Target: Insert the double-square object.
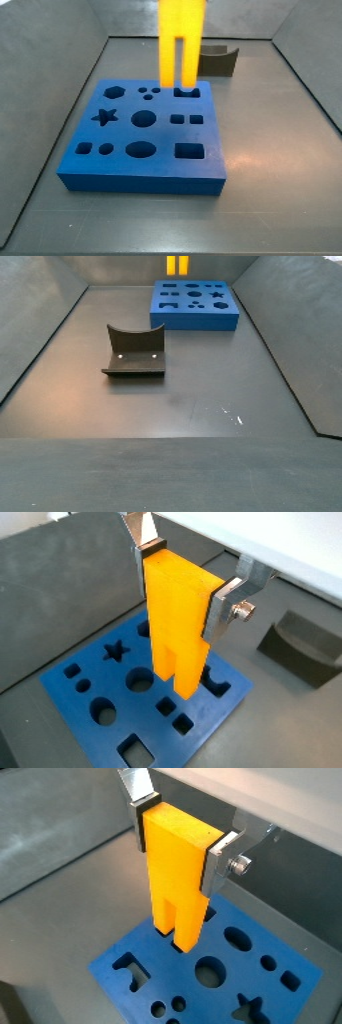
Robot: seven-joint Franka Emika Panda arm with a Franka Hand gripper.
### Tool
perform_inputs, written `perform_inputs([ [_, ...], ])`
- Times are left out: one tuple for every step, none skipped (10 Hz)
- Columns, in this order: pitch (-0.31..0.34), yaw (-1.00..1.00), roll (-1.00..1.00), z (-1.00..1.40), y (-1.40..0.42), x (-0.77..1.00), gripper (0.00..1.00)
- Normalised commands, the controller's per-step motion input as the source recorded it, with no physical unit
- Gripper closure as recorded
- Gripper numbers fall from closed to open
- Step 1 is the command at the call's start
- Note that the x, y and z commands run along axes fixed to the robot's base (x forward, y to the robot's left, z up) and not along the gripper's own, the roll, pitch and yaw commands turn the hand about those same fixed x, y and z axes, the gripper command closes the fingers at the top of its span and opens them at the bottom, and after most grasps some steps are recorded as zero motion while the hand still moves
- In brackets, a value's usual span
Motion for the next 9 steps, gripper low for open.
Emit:
perform_inputs([
  [0.047, -0.15, 0.00, -0.36, -0.09, 0.69, 1.00],
  [0.000, -0.13, 0.00, -0.30, -0.10, 0.58, 1.00],
  [-0.016, -0.10, 0.00, -0.28, -0.10, 0.42, 1.00],
  [-0.070, 0.00, -0.01, -0.22, -0.07, 0.18, 1.00],
  [-0.090, 0.00, -0.02, -0.21, -0.07, 0.00, 1.00],
  [-0.154, 0.03, -0.02, -0.25, -0.07, 0.00, 1.00],
  [-0.177, 0.05, 0.00, -0.31, -0.07, -0.12, 1.00],
  [-0.199, 0.08, 0.00, -0.27, -0.11, -0.18, 1.00],
  [-0.189, 0.05, 0.00, -0.21, -0.11, 0.00, 1.00],
])
